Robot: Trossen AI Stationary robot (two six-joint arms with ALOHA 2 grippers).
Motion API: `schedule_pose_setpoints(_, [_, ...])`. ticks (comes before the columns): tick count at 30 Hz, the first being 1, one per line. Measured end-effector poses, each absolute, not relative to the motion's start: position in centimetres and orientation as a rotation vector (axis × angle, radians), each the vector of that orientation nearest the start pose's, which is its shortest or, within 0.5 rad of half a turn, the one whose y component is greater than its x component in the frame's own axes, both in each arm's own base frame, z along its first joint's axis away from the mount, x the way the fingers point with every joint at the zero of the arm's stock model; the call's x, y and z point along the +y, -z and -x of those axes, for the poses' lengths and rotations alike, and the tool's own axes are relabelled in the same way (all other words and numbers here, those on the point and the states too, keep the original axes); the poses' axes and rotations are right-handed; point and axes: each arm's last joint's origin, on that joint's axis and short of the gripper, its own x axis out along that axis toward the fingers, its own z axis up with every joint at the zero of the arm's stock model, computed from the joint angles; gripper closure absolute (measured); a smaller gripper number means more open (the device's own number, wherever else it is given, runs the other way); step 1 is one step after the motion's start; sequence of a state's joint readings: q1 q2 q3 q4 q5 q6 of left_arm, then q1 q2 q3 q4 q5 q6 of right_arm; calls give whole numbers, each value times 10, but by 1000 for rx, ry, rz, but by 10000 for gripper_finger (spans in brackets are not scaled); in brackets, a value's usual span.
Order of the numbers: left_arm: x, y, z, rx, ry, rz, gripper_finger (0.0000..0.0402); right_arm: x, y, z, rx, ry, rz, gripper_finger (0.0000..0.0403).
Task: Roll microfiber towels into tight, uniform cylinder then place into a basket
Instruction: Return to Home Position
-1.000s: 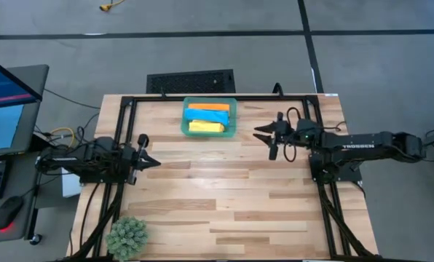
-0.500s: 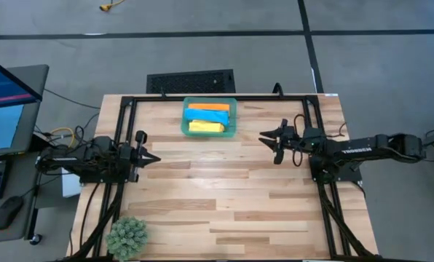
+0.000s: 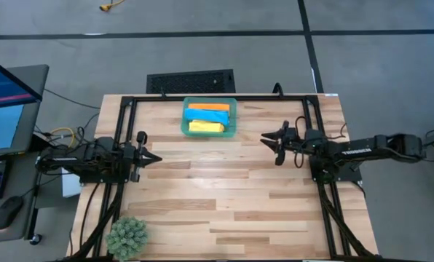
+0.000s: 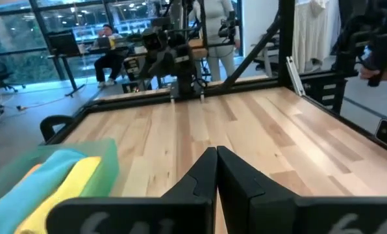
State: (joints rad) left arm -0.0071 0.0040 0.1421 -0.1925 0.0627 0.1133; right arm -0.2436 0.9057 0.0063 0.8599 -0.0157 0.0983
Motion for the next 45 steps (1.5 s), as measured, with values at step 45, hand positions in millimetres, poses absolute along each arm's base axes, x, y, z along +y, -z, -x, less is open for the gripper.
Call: schedule_pose_setpoints(45, [1,-177,-85,211,-81,184,401,-42,-146,-147,91,273,-120,268])
